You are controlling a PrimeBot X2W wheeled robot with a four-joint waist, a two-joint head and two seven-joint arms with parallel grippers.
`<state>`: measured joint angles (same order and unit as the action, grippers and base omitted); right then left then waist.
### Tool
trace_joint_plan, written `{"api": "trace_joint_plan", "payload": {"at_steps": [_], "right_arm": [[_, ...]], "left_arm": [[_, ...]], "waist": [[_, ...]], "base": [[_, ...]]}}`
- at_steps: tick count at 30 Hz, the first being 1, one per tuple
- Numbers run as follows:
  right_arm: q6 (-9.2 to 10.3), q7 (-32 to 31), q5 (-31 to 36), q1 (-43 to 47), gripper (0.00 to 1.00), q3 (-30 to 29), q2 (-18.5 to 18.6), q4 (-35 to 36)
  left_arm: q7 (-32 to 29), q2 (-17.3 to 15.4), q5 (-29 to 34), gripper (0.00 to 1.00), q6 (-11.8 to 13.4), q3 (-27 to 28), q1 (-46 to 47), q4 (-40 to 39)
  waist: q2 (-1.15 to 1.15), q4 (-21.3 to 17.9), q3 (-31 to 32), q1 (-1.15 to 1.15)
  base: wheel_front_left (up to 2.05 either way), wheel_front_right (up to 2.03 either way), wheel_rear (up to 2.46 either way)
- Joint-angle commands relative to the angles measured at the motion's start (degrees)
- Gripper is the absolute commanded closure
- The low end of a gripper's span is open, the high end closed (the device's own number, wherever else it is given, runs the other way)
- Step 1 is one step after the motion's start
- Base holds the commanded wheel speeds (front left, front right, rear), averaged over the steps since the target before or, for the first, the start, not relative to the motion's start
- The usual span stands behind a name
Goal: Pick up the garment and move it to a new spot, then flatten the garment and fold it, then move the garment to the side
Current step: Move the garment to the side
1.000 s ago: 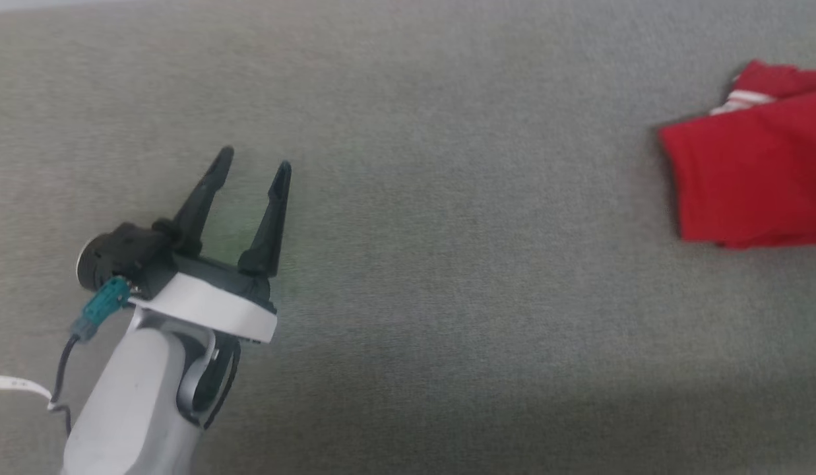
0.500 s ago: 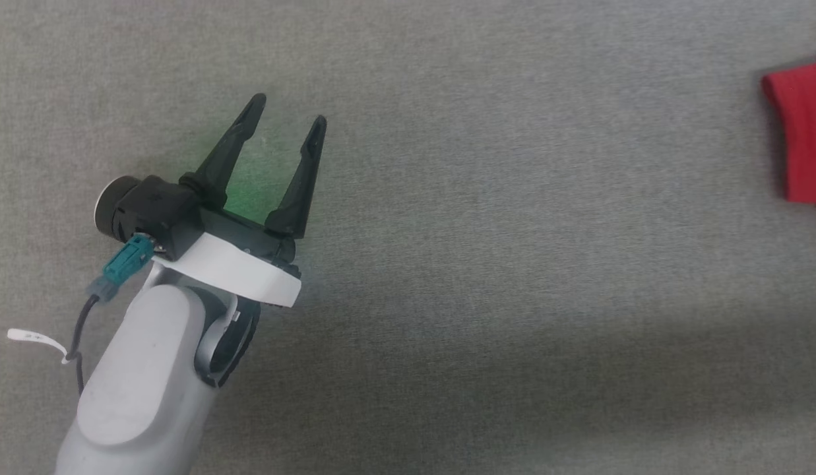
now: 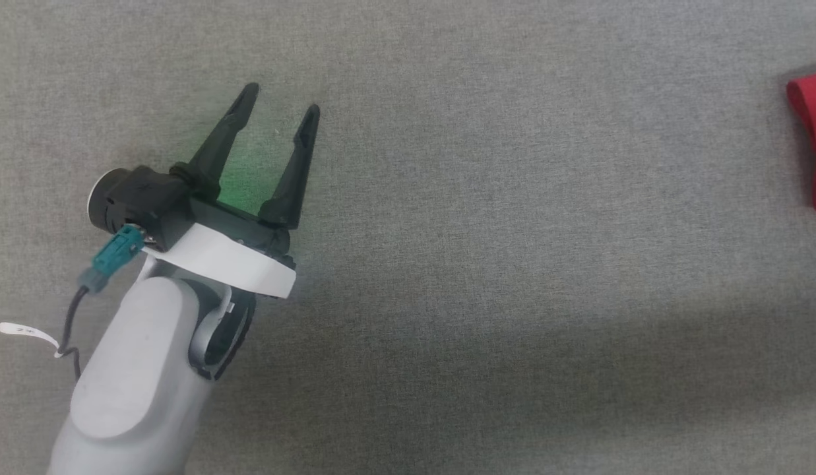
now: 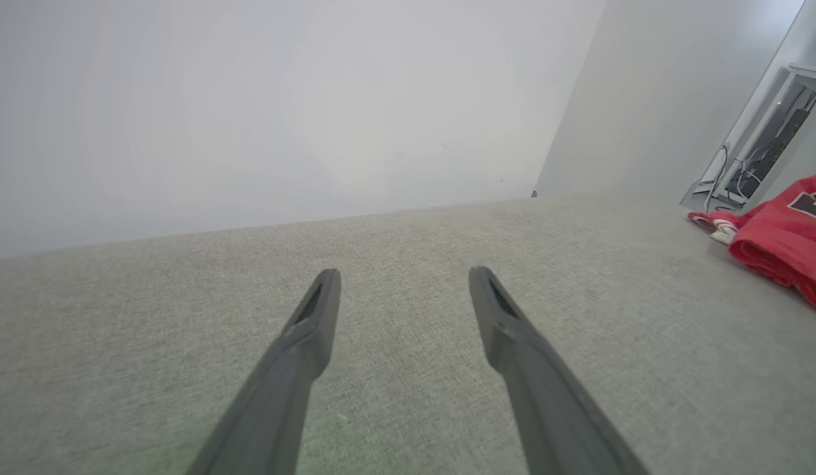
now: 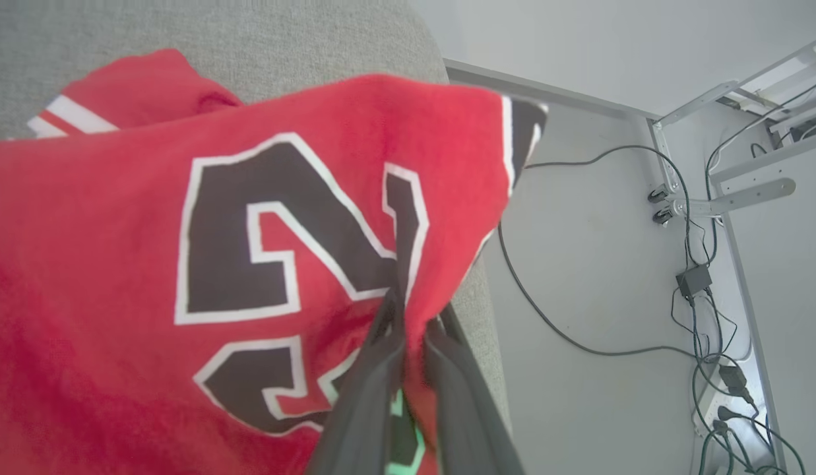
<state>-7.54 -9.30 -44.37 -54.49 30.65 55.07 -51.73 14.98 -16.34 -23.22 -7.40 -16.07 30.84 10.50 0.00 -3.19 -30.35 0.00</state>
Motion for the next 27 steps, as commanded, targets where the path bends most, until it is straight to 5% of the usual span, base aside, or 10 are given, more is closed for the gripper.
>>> {"api": "trace_joint_plan", "payload": {"at_steps": [1, 2, 11, 27], "right_arm": [[0.11, 0.5, -0.3, -1.0, 0.29, 0.3, -0.3, -0.8], [0.11, 0.7, -0.6, -1.5, 0.00, 0.5, -0.4, -1.5], [0.11, 2.4, -2.2, -3.7, 0.00, 2.9, -1.8, -3.8], [0.11, 16.1, -5.2, -1.0, 0.00, 7.0, -11.9, 0.7]], "left_arm": [[0.3, -0.4, -0.3, 0.00, -0.1, 0.5, 0.3, 0.0], [0.3, -0.4, -0.5, 0.00, -0.1, 0.7, 0.2, 0.0], [0.3, -1.1, -1.6, 0.00, -0.1, 2.0, -1.9, 0.0], [0.3, -3.4, -3.3, 0.00, 0.0, 7.1, -11.0, 1.2]], "waist": [[0.00, -0.1, 0.3, 0.00], [0.00, -0.2, 0.5, 0.00], [0.00, -0.7, 3.5, 0.00], [0.00, 0.5, 14.7, 0.00]], "base": [[0.00, 0.00, 0.00], [0.00, 0.00, 0.00], [0.00, 0.00, 0.00], [0.00, 0.00, 0.00]]}}
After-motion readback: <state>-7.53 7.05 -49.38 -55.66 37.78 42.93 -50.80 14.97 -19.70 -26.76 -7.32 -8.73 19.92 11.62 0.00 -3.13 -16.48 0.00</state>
